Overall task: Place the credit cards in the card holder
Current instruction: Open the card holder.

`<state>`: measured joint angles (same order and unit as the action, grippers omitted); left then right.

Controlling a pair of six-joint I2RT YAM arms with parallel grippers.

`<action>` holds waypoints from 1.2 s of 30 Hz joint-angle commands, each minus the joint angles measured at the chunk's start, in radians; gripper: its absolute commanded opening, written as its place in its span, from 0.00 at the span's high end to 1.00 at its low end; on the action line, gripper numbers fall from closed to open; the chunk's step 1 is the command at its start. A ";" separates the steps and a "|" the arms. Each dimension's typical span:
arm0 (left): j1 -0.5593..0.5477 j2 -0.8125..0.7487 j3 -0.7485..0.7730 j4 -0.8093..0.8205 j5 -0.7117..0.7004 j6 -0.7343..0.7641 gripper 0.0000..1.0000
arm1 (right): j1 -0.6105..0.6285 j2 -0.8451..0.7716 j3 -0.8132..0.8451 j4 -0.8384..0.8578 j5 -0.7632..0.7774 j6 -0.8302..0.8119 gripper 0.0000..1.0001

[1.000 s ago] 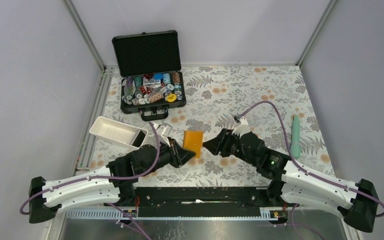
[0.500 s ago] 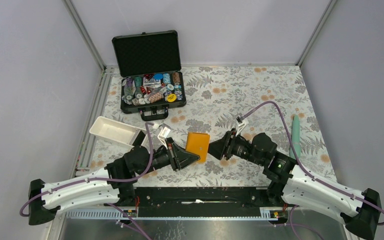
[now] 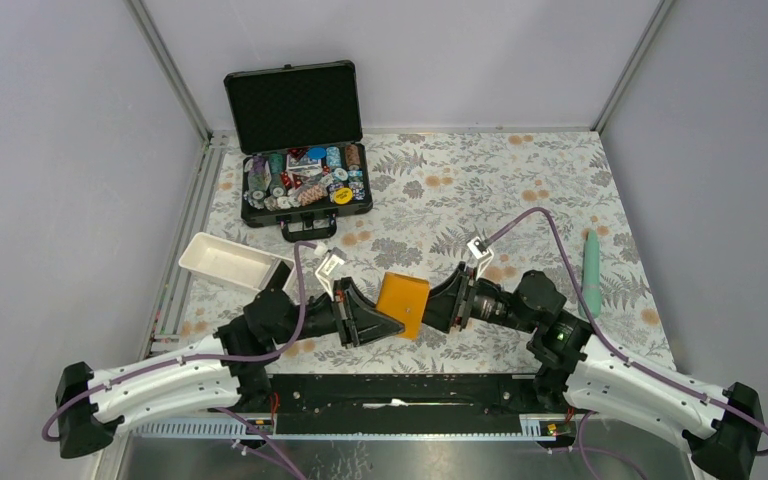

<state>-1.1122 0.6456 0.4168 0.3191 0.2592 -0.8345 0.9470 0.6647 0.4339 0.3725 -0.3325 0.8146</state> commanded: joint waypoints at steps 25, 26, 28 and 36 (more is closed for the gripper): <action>-0.152 0.293 0.371 -0.524 -0.622 0.156 0.01 | 0.003 0.178 0.283 -0.653 0.457 -0.081 1.00; -0.160 0.313 0.381 -0.520 -0.631 0.156 0.01 | 0.003 0.183 0.285 -0.656 0.461 -0.075 1.00; -0.167 0.345 0.392 -0.518 -0.649 0.154 0.01 | 0.003 0.190 0.287 -0.656 0.456 -0.071 1.00; -0.169 0.399 0.392 -0.489 -0.677 0.118 0.01 | 0.003 0.184 0.287 -0.658 0.451 -0.069 1.00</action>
<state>-1.2766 1.0325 0.7685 -0.2234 -0.3698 -0.7074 0.9482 0.8593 0.6704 -0.2932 0.0895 0.7341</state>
